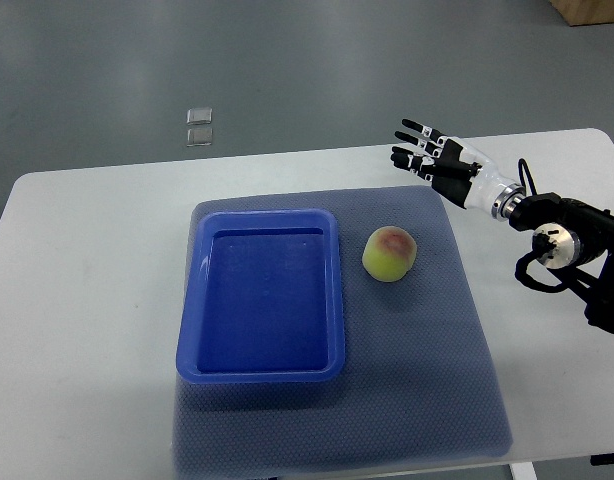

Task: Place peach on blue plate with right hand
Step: 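Move the right hand toward the peach beside the blue tray, then lower the right hand around the peach and close the fingers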

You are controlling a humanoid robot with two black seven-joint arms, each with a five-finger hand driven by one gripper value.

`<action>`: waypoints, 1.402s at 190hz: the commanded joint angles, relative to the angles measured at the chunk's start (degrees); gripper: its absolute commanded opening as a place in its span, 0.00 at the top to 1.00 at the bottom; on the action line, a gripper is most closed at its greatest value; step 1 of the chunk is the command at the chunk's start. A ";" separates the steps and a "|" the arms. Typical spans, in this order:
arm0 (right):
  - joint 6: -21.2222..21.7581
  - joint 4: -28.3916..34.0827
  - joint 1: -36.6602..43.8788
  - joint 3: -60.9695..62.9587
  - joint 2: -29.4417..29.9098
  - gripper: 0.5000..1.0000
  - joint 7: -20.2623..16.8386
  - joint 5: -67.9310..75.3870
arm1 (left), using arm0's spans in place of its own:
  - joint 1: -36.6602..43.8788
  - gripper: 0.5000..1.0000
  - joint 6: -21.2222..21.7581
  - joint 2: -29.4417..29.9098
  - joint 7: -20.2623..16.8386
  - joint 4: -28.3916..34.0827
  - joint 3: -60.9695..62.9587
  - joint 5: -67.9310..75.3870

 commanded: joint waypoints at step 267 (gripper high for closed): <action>11.38 16.87 19.55 -15.20 -10.55 0.14 2.99 -81.09 | -0.04 0.00 0.01 0.00 -0.09 0.10 -0.05 -0.03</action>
